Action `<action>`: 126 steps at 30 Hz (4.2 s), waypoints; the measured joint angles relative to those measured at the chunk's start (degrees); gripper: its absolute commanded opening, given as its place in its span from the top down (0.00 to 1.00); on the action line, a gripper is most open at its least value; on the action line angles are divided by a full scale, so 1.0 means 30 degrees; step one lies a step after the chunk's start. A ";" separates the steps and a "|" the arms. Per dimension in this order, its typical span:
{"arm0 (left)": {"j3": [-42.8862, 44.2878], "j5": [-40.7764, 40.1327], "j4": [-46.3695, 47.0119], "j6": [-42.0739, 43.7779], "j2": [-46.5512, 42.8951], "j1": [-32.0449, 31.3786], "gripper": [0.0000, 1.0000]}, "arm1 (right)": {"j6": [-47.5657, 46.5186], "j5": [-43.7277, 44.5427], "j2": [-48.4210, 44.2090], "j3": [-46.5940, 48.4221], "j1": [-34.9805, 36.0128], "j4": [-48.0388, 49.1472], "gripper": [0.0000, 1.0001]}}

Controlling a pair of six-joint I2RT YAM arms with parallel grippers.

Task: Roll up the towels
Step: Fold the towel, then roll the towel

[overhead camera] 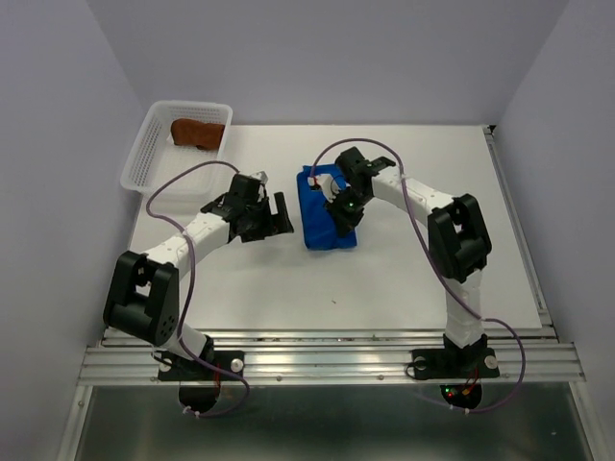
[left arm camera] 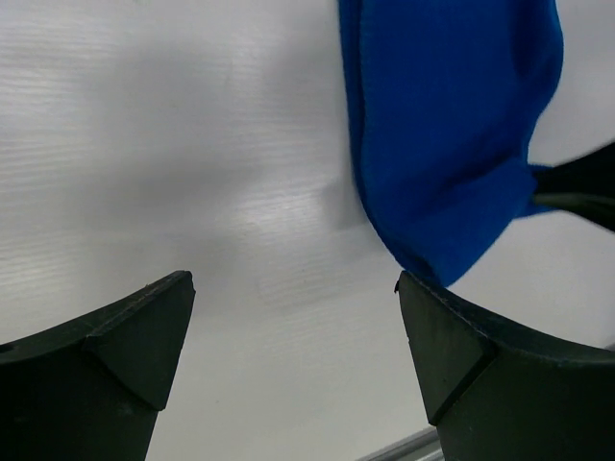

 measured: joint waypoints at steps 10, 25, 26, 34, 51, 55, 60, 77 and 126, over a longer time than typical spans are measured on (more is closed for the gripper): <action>-0.1464 0.2426 0.2448 0.0641 -0.0044 -0.2295 0.01 | -0.0583 -0.0962 0.1501 0.1377 -0.0991 -0.0852 0.88; -0.0481 0.2069 0.4080 0.0561 0.3657 -0.2361 0.07 | -0.1559 -0.1872 0.2025 0.1770 -0.0991 -0.0678 0.72; -0.0284 0.1887 0.4080 0.0546 0.3810 -0.2368 0.09 | -0.1603 -0.1909 0.2025 0.1770 -0.0991 -0.0656 0.68; 0.1909 -0.0066 0.3548 0.0153 0.5785 -0.2375 0.18 | -0.1807 -0.1107 0.1982 0.1304 -0.0991 0.0386 0.37; 0.2222 -0.0962 0.3147 0.0423 0.6135 -0.2601 0.20 | -0.1348 0.2696 -0.1734 -0.1894 -0.1348 0.3861 0.24; 0.2317 -0.1005 0.3096 0.0408 0.6200 -0.2601 0.20 | -0.2390 0.1537 -0.2980 -0.2069 -0.1399 0.4116 0.20; 0.3155 -0.1071 0.2565 0.0313 0.6739 -0.2601 0.20 | -0.4605 0.0430 -0.2849 -0.0087 -0.1399 0.4014 0.17; 0.4036 -0.1144 0.2018 -0.1224 0.7402 -0.2455 0.24 | -1.1249 -0.0102 -0.6688 -0.9398 -0.0940 0.6965 0.22; -0.5894 -0.0889 0.5872 -0.4488 -0.2011 -0.2630 0.01 | -1.0717 -0.6470 -0.0204 -0.4590 -0.0809 0.0976 0.90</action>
